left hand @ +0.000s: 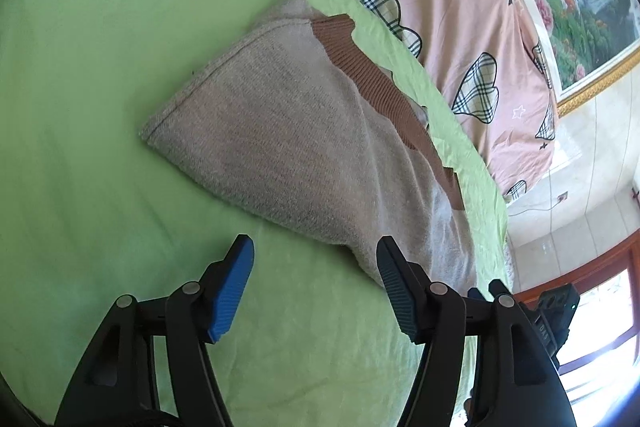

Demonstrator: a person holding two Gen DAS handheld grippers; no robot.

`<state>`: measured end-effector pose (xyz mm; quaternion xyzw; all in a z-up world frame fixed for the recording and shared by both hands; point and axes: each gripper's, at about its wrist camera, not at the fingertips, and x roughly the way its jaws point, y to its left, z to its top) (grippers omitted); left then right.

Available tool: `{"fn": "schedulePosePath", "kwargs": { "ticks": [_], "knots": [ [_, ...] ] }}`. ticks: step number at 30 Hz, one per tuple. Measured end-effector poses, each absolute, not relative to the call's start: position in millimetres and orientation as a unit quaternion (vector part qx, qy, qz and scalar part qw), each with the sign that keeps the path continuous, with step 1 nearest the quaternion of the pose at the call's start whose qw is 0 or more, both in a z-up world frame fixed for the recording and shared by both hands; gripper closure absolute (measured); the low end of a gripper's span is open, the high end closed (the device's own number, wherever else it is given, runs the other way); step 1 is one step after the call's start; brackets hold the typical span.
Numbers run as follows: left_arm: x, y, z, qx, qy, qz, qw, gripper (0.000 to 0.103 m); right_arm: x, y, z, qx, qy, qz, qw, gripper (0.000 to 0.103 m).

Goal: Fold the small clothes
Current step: 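Grasp the folded sweater edge with both grippers and lift it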

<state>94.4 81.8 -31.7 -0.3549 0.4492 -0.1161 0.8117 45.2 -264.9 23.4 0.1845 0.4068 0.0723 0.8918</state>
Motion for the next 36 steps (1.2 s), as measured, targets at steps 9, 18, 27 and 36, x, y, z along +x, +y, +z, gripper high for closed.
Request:
{"fn": "schedulePosePath", "kwargs": {
  "ticks": [9, 18, 27, 36],
  "knots": [
    [121.4, 101.9, -49.6, -0.447, 0.431, -0.09, 0.779, 0.032, 40.1, -256.1, 22.8, 0.184, 0.413, 0.083, 0.888, 0.031],
    [161.9, 120.4, -47.8, -0.405, 0.401, -0.03, 0.821, 0.087, 43.1, -258.1, 20.5, 0.188, 0.414, 0.086, 0.886, 0.03],
    [161.0, 89.2, 3.1, -0.325, 0.349, -0.093, 0.874, 0.097, 46.1, -276.1, 15.3, 0.205, 0.41, 0.079, 0.885, 0.03],
    [173.4, -49.7, 37.3, -0.189, 0.365, -0.249, 0.877, 0.097, 48.0, -307.4, 25.3, 0.248, 0.391, 0.074, 0.883, 0.03]
  ]
}}
